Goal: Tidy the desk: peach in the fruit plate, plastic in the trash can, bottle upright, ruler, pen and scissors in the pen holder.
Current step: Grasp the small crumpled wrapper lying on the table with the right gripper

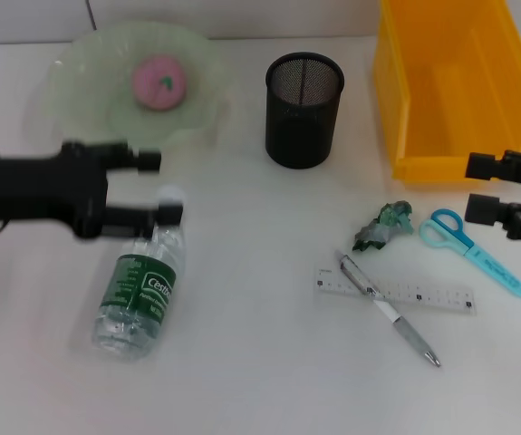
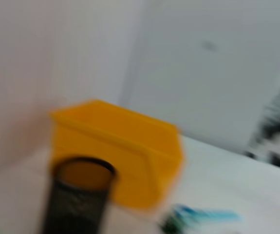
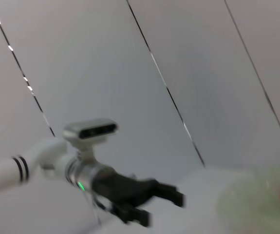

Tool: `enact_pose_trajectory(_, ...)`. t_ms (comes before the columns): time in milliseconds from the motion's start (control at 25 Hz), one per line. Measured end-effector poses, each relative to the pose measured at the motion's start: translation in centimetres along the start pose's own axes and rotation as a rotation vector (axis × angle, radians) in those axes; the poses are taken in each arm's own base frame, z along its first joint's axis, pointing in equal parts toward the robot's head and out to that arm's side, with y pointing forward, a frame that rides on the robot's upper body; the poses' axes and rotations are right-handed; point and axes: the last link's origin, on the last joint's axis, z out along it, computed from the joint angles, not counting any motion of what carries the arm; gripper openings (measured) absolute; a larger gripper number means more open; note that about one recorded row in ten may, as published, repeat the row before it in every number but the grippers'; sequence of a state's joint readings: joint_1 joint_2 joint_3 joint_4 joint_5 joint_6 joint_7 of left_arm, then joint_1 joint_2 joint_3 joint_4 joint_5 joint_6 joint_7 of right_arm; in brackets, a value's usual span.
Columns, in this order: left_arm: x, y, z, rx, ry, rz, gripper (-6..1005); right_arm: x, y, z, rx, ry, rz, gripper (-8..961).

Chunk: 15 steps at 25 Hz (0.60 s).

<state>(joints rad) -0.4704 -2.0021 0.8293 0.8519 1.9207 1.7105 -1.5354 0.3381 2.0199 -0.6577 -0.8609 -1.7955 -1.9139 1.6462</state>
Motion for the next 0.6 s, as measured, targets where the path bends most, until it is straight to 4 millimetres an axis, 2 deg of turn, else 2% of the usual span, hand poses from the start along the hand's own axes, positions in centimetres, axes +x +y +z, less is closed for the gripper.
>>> enact_pose_trajectory(120,-1.3,1.1,-0.6,-0.046,-0.029,-0.015,810,-3.3,-0.2,-0.6,0.054,0.211,0.021,833)
enact_pose_trajectory(240,-2.2,1.5,-0.8,-0.048,-0.039,-0.041,835,-7.3,0.2,-0.2,0.167,0.448,0.022,834)
enact_pose_trajectory(360,-2.7,1.7,-0.6,-0.054,-0.046,-0.056,859,-10.2,0.8,2.0,0.284,0.675,-0.002,832)
enact_pose_trajectory(440,-3.0,1.8,-0.4,-0.057,-0.057,-0.062,858,-10.8,1.1,3.8,0.341,0.792,-0.028,830)
enact_pose_trajectory(600,-3.1,1.9,0.0,-0.062,-0.068,-0.065,857,-10.4,0.6,7.0,0.436,0.926,-0.073,826)
